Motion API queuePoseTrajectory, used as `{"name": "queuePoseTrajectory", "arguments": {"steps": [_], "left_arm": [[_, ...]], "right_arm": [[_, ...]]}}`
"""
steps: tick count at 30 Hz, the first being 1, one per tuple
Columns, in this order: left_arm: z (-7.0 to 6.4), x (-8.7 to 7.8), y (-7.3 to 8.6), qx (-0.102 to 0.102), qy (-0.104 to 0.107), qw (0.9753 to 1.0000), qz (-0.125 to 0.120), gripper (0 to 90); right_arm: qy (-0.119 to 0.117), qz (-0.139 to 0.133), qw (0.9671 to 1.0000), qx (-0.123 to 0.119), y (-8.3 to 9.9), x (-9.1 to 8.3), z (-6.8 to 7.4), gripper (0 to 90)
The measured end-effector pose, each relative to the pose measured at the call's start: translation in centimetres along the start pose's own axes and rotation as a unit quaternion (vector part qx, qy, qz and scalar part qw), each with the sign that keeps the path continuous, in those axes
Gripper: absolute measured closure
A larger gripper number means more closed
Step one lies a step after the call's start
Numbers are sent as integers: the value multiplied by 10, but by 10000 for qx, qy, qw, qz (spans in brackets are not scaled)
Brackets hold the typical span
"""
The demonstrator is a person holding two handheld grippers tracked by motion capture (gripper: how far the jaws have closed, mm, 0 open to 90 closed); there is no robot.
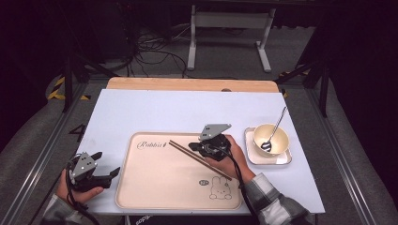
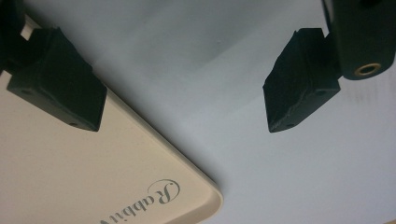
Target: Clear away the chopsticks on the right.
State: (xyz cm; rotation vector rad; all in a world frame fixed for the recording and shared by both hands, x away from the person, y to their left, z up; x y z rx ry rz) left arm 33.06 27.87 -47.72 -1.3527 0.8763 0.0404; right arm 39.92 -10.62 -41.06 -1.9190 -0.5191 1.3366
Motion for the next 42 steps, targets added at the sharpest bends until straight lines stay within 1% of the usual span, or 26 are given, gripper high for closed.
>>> {"name": "queuePoseTrajectory", "arguments": {"steps": [3, 5, 8, 9, 10, 12, 13, 14, 18, 23, 25, 26, 27, 30, 32, 34, 35, 36, 40, 41, 42], "left_arm": [[0, 1, 0, 19, 16, 10000, 25, 142], [0, 2, 0, 13, 4, 10000, 39, 142], [0, 3, 0, 34, 9, 10000, 61, 142], [-1, 3, 0, 46, 16, 10000, 65, 142], [-1, 3, 0, 57, 8, 10000, 72, 141], [-1, 3, 0, 55, 17, 10000, 67, 141], [-1, 2, 0, 47, 10, 10000, 59, 140], [-1, 2, 0, 49, 3, 10000, 45, 140], [0, 2, 0, 52, 21, 10000, 33, 141], [-1, 2, 0, 63, 38, 10000, 35, 141], [-1, 1, 0, 87, 39, 9999, 30, 141], [-1, 1, 0, 87, 45, 9999, 30, 141], [-1, 0, 0, 91, 40, 9999, 23, 141], [-1, 0, 0, 78, 47, 10000, 20, 141], [-1, 0, 0, 74, 36, 10000, 20, 141], [-2, 0, 1, 28, 49, 10000, 7, 140], [-1, -1, 1, 47, 40, 10000, -9, 140], [-1, -1, 1, 41, 41, 10000, -6, 140], [-2, 0, 1, 56, 37, 10000, 27, 140], [-2, 0, 1, 62, 39, 10000, 30, 140], [-2, 0, 1, 73, 37, 10000, 45, 141]], "right_arm": [[-44, 58, 10000, -11, -1, 8, -2, 900], [-94, 98, 9999, -60, 0, 14, -5, 900], [-108, 253, 9996, -18, 2, 25, -10, 900], [-148, 265, 9995, 20, 2, 28, -11, 900], [-165, 292, 9994, 8, 2, 32, -13, 900], [-288, 290, 9992, 35, 0, 39, -13, 900], [-407, 314, 9987, 29, -2, 43, -11, 900], [-467, 347, 9983, -19, -4, 48, -10, 900], [-612, 496, 9968, -150, -10, 64, -4, 900], [-676, 740, 9948, -188, -11, 82, -3, 900], [-794, 802, 9935, -148, -10, 89, -4, 900], [-767, 868, 9931, -163, -9, 91, -5, 900], [-775, 891, 9929, -123, -9, 93, -7, 900], [-659, 982, 9929, -139, -10, 94, -10, 900], [-633, 997, 9929, -141, -10, 93, -11, 900], [-574, 996, 9934, 2, -7, 91, -14, 900], [-536, 1005, 9935, 50, -5, 89, -15, 900], [-472, 1029, 9936, 48, -3, 86, -17, 900], [-304, 1049, 9936, 290, 7, 76, -25, 900], [-259, 1052, 9936, 331, 10, 73, -26, 900], [-214, 1068, 9935, 319, 12, 70, -26, 900]]}}
Point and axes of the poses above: each handheld gripper's, and its own axes: x roughly forward along the jaws, y roughly out of its underside, z roughly to its left, the point moved 2 cm from there along x, roughly forward along the jaws, and after that the axes turned 10 degrees about -x, right-handed, at the moved point
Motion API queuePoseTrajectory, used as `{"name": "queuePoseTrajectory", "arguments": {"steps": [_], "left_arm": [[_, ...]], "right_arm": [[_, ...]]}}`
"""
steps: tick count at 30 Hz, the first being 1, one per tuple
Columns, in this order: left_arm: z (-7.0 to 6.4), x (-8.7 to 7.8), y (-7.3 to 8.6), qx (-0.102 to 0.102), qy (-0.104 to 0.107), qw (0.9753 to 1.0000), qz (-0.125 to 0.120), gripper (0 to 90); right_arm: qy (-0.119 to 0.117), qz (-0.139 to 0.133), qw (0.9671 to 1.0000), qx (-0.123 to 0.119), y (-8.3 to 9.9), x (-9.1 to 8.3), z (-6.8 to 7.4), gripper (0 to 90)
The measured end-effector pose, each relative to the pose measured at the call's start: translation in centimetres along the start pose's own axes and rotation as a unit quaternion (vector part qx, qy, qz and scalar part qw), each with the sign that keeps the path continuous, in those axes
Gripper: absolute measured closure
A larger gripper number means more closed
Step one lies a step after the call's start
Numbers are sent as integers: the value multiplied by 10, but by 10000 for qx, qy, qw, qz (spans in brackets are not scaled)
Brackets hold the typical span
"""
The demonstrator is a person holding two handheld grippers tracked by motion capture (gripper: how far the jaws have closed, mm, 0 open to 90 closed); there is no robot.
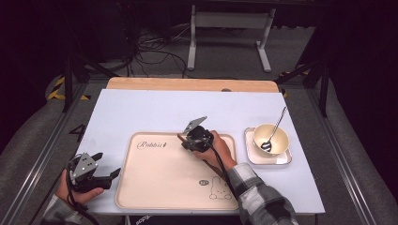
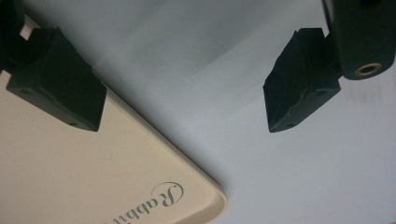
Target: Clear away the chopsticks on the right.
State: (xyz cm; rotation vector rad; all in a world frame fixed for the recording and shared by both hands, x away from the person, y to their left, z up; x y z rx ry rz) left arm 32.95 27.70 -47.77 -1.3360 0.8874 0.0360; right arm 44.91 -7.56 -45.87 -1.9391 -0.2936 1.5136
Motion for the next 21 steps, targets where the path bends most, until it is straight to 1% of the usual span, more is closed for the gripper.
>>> {"name": "queuePoseTrajectory", "arguments": {"steps": [3, 6, 9, 10, 11, 12, 14, 16, 18, 21], "left_arm": [[0, 1, 0, 0, -7, 10000, 31, 140], [-1, 1, 0, 17, -27, 10000, 56, 139], [-1, 1, 0, 9, -41, 10000, 59, 139], [-1, 1, 0, 7, -34, 10000, 53, 139], [-1, 1, 0, 14, -34, 10000, 61, 139], [-1, 1, 0, 10, -46, 10000, 66, 139], [-1, 1, 1, 6, -44, 10000, 58, 138], [-1, 1, 1, 7, -58, 10000, 75, 139], [-1, 1, 1, -9, -75, 9999, 70, 138], [-1, 1, 0, -12, -68, 10000, 47, 139]], "right_arm": [[120, 59, 9999, -22, 10, -8, -1, 900], [172, 62, 9997, 137, 21, -17, -3, 900], [237, 66, 9995, 197, 27, -22, -2, 900], [302, 88, 9994, 157, 30, -24, -1, 900], [325, 77, 9993, 167, 32, -26, -1, 900], [355, 90, 9991, 212, 34, -27, -1, 900], [397, 105, 9989, 225, 39, -32, -1, 900], [468, 118, 9983, 325, 44, -36, -1, 900], [575, 145, 9978, 300, 49, -40, 1, 900], [641, 158, 9973, 321, 55, -46, 3, 900]]}}
Point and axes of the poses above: each handheld gripper's, and its own axes: x roughly forward along the jaws, y roughly out of its underside, z roughly to its left, the point moved 2 cm from there along x, roughly forward along the jaws, and after that the axes turned 10 degrees about -x, right-handed, at the moved point
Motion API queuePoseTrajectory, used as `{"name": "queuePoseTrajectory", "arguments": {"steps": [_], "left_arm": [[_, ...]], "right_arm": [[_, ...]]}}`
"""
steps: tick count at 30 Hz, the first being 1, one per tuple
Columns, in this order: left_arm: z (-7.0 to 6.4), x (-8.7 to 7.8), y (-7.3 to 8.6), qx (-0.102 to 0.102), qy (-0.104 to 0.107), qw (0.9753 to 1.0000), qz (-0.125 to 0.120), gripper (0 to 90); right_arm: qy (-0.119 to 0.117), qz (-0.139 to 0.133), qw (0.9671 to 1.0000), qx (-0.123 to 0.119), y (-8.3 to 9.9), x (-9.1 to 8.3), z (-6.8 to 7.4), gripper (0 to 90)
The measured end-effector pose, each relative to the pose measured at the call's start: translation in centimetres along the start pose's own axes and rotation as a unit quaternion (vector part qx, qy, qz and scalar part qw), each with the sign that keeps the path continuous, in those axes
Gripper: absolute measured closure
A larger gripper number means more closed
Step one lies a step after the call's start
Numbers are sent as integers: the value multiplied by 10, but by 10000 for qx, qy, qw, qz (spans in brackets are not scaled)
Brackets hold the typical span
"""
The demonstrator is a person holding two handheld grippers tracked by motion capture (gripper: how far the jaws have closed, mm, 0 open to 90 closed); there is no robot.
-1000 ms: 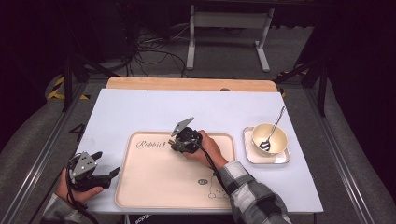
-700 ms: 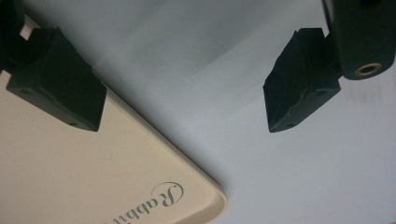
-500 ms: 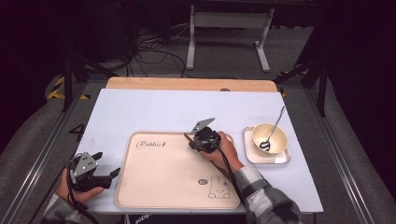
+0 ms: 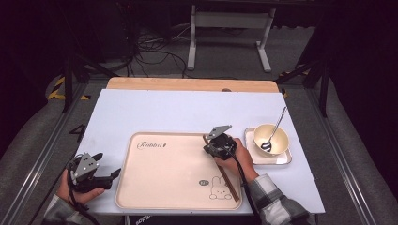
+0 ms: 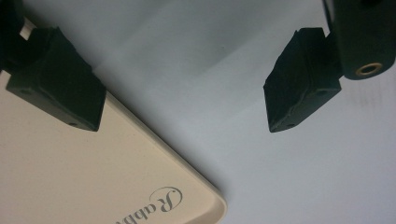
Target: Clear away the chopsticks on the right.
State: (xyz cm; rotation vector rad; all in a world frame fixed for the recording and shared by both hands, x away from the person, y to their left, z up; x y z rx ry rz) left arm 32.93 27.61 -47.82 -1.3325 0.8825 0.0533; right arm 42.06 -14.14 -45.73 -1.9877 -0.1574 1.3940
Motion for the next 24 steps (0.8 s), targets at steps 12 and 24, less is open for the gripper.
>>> {"name": "queuePoseTrajectory", "arguments": {"steps": [12, 24], "left_arm": [[0, -1, -1, 8, 3, 10000, 1, 137], [-2, -2, -1, 12, 27, 10000, -28, 139]], "right_arm": [[172, -102, 9992, 360, 31, -19, -10, 900], [124, -140, 9987, 465, 45, -30, -12, 892]]}}
Point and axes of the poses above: each handheld gripper's, and its own axes: x roughly forward along the jaws, y roughly out of its underside, z roughly to its left, the point moved 2 cm from there along x, roughly forward along the jaws, and after that the axes turned 10 degrees about -x, right-handed, at the moved point
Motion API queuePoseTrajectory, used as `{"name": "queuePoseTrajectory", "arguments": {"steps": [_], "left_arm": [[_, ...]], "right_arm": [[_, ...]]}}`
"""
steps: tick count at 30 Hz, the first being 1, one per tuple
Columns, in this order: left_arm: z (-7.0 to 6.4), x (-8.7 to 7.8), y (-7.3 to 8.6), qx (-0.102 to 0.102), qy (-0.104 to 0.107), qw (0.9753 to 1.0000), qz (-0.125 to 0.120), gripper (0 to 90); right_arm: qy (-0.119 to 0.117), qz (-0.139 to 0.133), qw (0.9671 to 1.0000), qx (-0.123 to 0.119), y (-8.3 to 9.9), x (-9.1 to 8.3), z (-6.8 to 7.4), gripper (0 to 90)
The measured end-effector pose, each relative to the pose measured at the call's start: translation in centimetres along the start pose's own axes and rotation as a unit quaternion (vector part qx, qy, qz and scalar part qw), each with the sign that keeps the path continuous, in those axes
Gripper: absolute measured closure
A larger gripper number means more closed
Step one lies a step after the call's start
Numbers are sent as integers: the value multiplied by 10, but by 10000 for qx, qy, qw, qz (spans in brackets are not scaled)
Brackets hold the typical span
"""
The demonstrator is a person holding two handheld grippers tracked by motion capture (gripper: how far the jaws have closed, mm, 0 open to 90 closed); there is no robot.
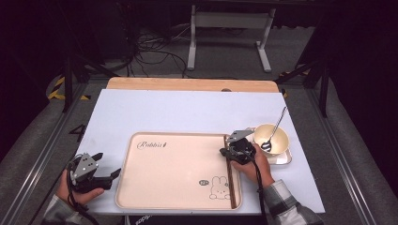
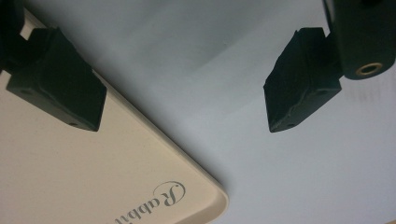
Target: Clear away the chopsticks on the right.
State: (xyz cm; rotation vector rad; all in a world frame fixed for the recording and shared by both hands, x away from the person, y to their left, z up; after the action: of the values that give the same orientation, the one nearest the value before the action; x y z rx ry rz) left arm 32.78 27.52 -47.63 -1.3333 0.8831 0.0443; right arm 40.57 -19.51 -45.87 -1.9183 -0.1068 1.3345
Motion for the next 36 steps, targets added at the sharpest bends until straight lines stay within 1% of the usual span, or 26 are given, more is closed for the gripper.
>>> {"name": "queuePoseTrajectory", "arguments": {"steps": [6, 8, 10, 15, 19, 24, 26, 31, 34, 36], "left_arm": [[0, 0, 0, 20, -11, 10000, 10, 138], [1, 1, 0, 16, -5, 10000, 3, 136], [1, 0, 0, 14, -10, 10000, 7, 134], [1, -1, 0, 16, -14, 10000, -11, 135], [1, 0, 0, 14, -11, 10000, -19, 136], [1, 0, 0, 14, -6, 10000, -2, 136], [1, 0, 0, 23, -7, 10000, 5, 137], [1, 0, 1, 4, -16, 10000, 3, 137], [1, 0, 1, 29, 3, 10000, 15, 137], [0, 1, 1, 25, 8, 10000, 26, 138]], "right_arm": [[1, -10, 10000, -33, 0, 0, 0, 885], [60, -45, 9999, -115, -1, 0, 1, 885], [47, -83, 9998, -196, -2, 0, 3, 885], [75, -131, 9996, -222, -4, 0, 4, 883], [69, -250, 9992, -295, -6, -4, 5, 878], [4, -448, 9983, -374, -11, -15, 8, 861], [-19, -579, 9975, -411, -13, -21, 11, 852], [-40, -718, 9960, -522, -18, -33, 16, 812], [-19, -793, 9955, -523, -18, -41, 17, 793], [-84, -914, 9947, -453, -17, -48, 15, 776]]}}
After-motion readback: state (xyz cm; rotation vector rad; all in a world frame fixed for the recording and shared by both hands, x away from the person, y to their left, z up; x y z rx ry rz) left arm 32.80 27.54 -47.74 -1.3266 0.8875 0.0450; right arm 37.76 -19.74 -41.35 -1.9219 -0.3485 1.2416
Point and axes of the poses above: each handheld gripper's, and its own axes: x roughly forward along the jaws, y roughly out of its underside, z roughly to its left, the point moved 2 cm from there along x, roughly forward along the jaws, and after that the axes turned 10 degrees about -x, right-handed, at the moved point
